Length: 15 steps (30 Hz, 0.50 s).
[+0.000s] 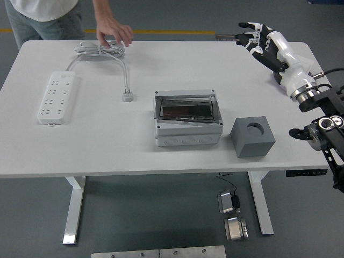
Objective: Fetch the battery,place it into the box,close the lid of the box
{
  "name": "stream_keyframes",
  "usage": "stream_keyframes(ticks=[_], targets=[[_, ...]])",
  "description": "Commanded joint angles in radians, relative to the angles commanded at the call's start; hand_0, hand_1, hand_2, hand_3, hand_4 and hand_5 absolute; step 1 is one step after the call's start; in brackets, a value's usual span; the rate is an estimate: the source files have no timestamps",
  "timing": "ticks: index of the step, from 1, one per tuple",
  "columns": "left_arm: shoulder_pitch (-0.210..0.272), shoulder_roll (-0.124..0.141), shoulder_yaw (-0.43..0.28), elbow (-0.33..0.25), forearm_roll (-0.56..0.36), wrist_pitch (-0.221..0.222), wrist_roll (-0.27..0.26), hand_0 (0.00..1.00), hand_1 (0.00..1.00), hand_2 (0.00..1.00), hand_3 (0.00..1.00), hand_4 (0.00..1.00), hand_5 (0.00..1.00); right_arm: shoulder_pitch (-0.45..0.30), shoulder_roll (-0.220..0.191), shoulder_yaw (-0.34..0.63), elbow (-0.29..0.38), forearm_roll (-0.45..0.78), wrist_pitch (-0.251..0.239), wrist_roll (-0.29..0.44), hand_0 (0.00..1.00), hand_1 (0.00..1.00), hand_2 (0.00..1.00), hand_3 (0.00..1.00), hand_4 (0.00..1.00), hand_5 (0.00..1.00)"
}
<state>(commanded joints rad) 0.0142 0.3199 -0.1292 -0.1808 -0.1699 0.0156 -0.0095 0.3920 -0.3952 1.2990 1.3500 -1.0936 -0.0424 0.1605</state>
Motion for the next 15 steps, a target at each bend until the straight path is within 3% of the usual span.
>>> stream_keyframes(ticks=[8,15], targets=[[0.008,-0.004,-0.009,0.000,0.004,-0.002,0.001,0.648,0.687,0.655,0.682,0.745,0.133,-0.101,-0.005,0.204,-0.041,0.205,0.019,0.038,0.730,0.628,0.650,0.717,0.793,0.605],[0.006,-0.005,-0.029,-0.001,0.013,-0.003,0.001,0.648,0.687,0.655,0.682,0.745,0.133,-0.149,0.023,0.297,-0.071,0.381,0.037,0.054,0.717,0.626,0.648,0.758,0.796,0.611]])
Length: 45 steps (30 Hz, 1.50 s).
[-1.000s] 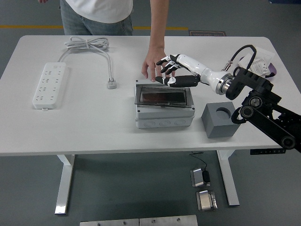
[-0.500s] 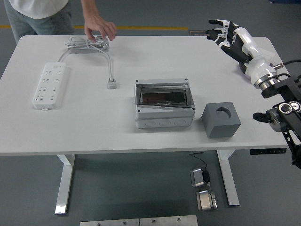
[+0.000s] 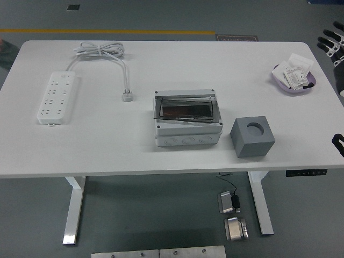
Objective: Fetch the battery,place it into the box,close the lid of the box
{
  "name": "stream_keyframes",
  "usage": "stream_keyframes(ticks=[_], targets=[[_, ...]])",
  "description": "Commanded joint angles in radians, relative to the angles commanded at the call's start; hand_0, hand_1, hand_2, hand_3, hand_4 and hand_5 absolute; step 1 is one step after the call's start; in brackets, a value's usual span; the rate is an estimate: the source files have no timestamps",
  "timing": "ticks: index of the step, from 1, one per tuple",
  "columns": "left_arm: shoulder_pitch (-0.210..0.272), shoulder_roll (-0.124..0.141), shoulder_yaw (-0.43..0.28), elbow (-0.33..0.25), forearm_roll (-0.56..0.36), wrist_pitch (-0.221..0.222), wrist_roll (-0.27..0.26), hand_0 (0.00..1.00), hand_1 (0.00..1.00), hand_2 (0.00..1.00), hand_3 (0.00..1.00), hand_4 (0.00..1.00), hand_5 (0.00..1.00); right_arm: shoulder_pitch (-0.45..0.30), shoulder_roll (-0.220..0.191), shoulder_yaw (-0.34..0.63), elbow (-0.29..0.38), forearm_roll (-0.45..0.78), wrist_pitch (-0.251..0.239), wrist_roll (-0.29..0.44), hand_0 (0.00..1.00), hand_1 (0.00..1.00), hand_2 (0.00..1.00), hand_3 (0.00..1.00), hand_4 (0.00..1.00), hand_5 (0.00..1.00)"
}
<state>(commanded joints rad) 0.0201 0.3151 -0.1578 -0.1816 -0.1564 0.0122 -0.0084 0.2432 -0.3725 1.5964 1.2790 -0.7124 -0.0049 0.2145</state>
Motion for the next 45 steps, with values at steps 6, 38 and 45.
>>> stream_keyframes(ticks=[6,38,45], targets=[[-0.001,0.003,-0.013,-0.001,0.009,0.000,0.000,0.648,0.687,0.655,0.682,0.745,0.134,-0.015,0.006,0.025,-0.008,0.075,0.015,-0.018,0.718,0.626,0.647,0.743,0.796,0.611],[-0.002,0.004,-0.008,0.001,-0.004,0.000,-0.003,0.648,0.687,0.655,0.682,0.744,0.137,0.020,0.003,-0.035,-0.041,0.064,0.080,-0.067,0.713,0.619,0.635,0.706,0.903,0.866],[0.000,0.008,-0.009,0.001,-0.003,0.000,-0.003,0.648,0.687,0.656,0.682,0.745,0.139,0.026,-0.001,-0.042,-0.046,0.065,0.095,-0.068,0.715,0.622,0.637,0.707,0.911,0.914]])
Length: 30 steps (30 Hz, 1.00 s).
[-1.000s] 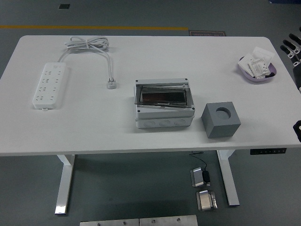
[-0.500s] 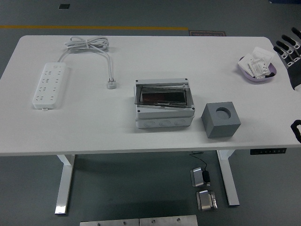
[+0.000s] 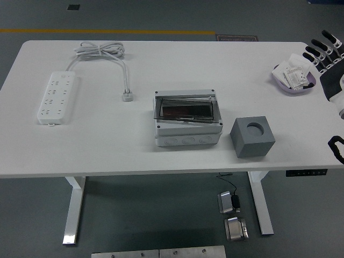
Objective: Fetch the battery,place it into the box,close the lid of the box
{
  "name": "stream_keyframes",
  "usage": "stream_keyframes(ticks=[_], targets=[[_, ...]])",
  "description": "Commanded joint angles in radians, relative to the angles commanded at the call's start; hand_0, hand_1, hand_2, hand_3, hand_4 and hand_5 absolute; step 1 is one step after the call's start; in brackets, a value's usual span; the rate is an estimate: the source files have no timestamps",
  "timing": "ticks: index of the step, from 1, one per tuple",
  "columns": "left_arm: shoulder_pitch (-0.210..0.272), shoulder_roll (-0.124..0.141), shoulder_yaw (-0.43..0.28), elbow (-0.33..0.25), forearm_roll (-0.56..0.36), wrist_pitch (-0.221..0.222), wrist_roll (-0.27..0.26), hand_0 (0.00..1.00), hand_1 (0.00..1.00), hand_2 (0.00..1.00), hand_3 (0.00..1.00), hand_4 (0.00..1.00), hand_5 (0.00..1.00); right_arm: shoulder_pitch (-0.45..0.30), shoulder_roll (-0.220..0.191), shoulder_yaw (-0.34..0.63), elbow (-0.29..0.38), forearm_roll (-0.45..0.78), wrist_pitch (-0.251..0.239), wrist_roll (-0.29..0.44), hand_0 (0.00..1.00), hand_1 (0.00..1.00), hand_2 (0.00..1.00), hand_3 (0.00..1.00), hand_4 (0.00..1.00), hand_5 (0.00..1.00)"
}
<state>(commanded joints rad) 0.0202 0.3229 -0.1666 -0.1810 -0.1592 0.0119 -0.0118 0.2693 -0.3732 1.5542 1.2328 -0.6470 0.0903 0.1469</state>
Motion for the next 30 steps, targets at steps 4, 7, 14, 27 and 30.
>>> stream_keyframes(ticks=[4,7,14,27,30], targets=[[0.001,0.001,0.003,0.000,0.000,0.000,0.001,0.649,0.686,0.656,0.682,0.746,0.141,0.002,0.000,-0.003,-0.002,-0.001,0.005,-0.001,0.723,0.623,0.642,0.706,0.916,0.937],[0.002,0.003,0.003,0.000,0.002,0.000,0.000,0.649,0.686,0.656,0.682,0.746,0.141,0.003,0.000,-0.005,-0.003,-0.002,0.007,-0.003,0.723,0.623,0.642,0.706,0.916,0.937],[0.002,0.004,0.003,0.001,0.006,0.000,0.001,0.649,0.687,0.656,0.682,0.746,0.141,0.006,0.001,-0.009,-0.004,-0.007,0.009,-0.006,0.724,0.623,0.643,0.708,0.916,0.954],[0.008,-0.002,0.005,0.001,0.003,0.000,0.001,0.648,0.687,0.656,0.682,0.746,0.143,0.003,0.002,-0.008,-0.004,0.001,0.001,-0.003,0.725,0.624,0.644,0.709,0.924,0.976],[0.006,-0.003,0.006,-0.001,0.003,0.000,0.000,0.648,0.686,0.657,0.682,0.746,0.144,0.003,0.003,-0.003,0.001,-0.001,-0.003,0.001,0.722,0.625,0.644,0.710,0.928,0.982]])
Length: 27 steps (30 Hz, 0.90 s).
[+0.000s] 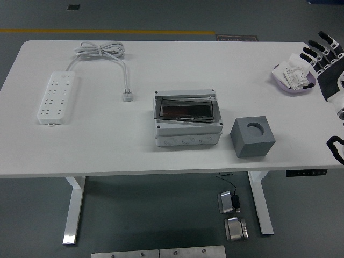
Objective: Fetch the battery,place it into the box,close the lid of the box
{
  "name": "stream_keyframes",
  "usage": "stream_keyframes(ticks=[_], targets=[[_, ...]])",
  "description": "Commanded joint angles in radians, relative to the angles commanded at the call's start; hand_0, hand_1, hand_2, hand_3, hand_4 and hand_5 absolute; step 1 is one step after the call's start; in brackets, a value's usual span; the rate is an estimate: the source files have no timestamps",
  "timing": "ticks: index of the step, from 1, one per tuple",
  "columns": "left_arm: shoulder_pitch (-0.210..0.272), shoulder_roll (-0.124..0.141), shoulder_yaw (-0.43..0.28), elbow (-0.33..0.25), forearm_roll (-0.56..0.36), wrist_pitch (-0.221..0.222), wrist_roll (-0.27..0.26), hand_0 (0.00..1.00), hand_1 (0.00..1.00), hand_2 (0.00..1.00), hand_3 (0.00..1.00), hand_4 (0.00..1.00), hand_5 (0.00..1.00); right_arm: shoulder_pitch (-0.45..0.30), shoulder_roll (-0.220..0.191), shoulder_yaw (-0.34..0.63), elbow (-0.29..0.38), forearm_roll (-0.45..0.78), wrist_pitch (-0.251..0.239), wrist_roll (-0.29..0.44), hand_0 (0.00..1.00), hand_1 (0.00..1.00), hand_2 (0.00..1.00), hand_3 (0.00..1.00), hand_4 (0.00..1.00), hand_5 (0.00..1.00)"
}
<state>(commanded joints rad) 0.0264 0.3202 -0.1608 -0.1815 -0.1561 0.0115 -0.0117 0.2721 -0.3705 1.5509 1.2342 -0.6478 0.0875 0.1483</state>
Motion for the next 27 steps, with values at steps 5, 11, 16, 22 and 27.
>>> stream_keyframes(ticks=[5,11,16,22,27], targets=[[-0.002,0.003,-0.010,-0.001,0.012,0.000,-0.001,0.648,0.687,0.656,0.681,0.746,0.144,-0.003,0.002,0.012,0.008,-0.005,-0.010,0.006,0.718,0.626,0.644,0.709,0.964,0.998],[0.001,0.009,-0.005,0.001,0.012,0.000,-0.001,0.649,0.687,0.657,0.681,0.746,0.144,-0.010,0.006,0.021,0.011,-0.001,-0.019,0.011,0.713,0.626,0.642,0.700,0.998,0.998],[-0.001,0.010,-0.004,0.001,0.012,0.001,-0.001,0.649,0.687,0.656,0.681,0.746,0.144,-0.017,0.008,0.030,0.015,-0.002,-0.022,0.012,0.709,0.618,0.638,0.690,0.998,0.998],[-0.005,0.008,0.002,0.001,0.006,0.000,-0.001,0.649,0.687,0.657,0.681,0.747,0.145,-0.021,0.009,0.037,0.017,-0.003,-0.024,0.013,0.707,0.624,0.636,0.687,0.998,0.998],[-0.008,0.010,0.003,0.000,0.004,0.001,-0.001,0.649,0.687,0.657,0.681,0.747,0.145,-0.020,0.011,0.037,0.017,-0.004,-0.024,0.013,0.707,0.624,0.636,0.687,0.998,0.998]])
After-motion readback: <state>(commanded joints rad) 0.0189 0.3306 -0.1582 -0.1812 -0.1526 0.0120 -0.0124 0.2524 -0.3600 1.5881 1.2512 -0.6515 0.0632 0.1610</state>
